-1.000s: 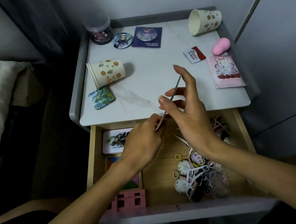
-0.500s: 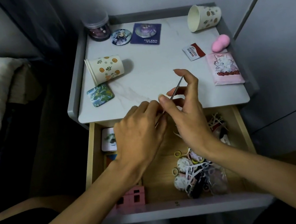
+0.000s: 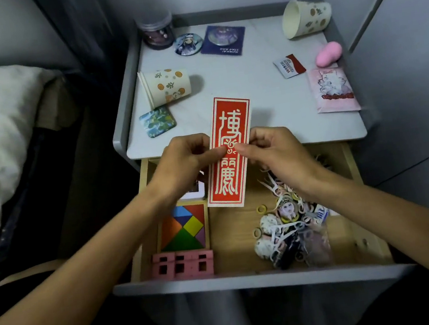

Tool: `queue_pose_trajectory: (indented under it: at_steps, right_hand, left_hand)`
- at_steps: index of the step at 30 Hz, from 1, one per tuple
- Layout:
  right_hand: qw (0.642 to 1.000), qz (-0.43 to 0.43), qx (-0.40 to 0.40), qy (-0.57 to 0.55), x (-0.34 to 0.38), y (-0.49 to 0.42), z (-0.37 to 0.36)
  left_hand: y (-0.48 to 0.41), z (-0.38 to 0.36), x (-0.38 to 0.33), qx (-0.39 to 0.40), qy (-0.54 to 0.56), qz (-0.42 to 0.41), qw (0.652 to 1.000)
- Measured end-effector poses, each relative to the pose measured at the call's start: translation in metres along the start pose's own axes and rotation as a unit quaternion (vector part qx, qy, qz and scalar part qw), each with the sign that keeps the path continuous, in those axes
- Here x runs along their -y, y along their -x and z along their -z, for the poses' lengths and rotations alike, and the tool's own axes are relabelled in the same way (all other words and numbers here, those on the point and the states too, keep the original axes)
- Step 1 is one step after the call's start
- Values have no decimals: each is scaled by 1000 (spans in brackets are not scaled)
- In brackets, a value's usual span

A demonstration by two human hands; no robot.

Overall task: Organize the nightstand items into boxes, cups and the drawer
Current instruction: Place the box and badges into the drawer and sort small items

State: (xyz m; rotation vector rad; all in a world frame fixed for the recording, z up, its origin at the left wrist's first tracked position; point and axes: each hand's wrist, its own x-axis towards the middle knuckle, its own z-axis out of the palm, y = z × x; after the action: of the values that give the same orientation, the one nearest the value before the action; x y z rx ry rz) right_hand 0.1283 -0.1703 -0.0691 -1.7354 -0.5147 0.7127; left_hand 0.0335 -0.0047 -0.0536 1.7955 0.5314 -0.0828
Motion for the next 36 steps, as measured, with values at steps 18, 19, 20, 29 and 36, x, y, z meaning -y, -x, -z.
queue_pose_trajectory:
  at_steps: [18,19,20,29,36]
  right_hand:
    - [960,-237,35,145,-102,4,-52]
    - [960,-245,37,131,-101,2,-56]
    - [960,-251,38,121,-101,-2,-59]
    - [960,-250,30,121,-98,-24,-65]
    - [959,-187,12,212,-100,-26,-71]
  left_hand:
    - [21,38,50,-92,-577,50,810]
    - [22,37,49,-93,-583,45,806]
    - [21,36,49,-93,-586,39,804]
    - [15,33,50,-85,-607,27,790]
    - [12,29,48,-95,-614,23,783]
